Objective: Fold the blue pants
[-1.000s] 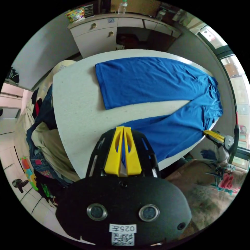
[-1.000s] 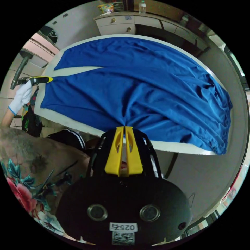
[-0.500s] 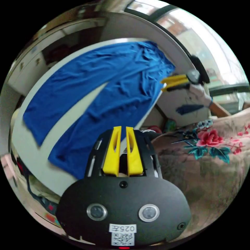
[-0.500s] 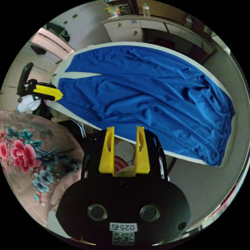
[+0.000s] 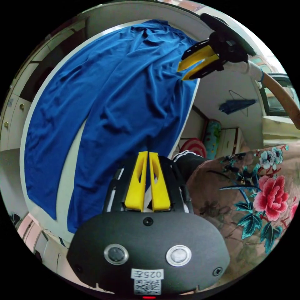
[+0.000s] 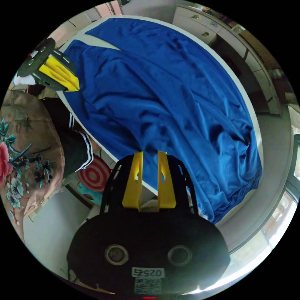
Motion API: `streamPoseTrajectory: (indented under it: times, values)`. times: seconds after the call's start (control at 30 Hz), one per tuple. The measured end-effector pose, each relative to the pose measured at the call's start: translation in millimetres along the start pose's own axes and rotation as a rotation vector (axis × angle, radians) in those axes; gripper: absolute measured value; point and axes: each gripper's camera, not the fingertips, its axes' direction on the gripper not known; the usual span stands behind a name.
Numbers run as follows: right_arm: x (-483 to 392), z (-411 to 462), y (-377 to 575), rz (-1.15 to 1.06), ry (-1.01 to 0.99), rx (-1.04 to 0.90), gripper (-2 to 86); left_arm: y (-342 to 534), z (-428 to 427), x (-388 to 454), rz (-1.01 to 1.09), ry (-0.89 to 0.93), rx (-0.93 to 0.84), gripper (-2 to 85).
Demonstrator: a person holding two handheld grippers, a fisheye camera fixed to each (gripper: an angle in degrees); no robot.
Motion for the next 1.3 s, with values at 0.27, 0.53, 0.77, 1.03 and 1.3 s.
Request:
streamPoseTrajectory:
  times: [0.27, 0.53, 0.77, 1.03, 1.3]
  values:
    - [-3, -2, -3, -0.005, -0.005, 0.024, 4.4, 11, 3, 3, -0.008, -0.034, -0.014, 3.1]
    - [-10, 7, -11, -0.036, -0.001, -0.001, 1.0, 16, 15, 7, -0.030, -0.140, -0.048, -0.8]
    - [-5, -7, -11, -0.014, 0.006, 0.029, -0.9, 27, -5, -2, -0.055, -0.135, -0.020, -1.0]
    - [-3, -50, 10, 0.016, 0.020, 0.136, -1.0, 54, -71, -1, -0.004, -0.170, 0.135, -1.1]
    - [-48, 4, 29, -0.026, -0.016, 0.002, -1.0, 60, -2, 42, 0.189, -0.092, -0.040, -1.2]
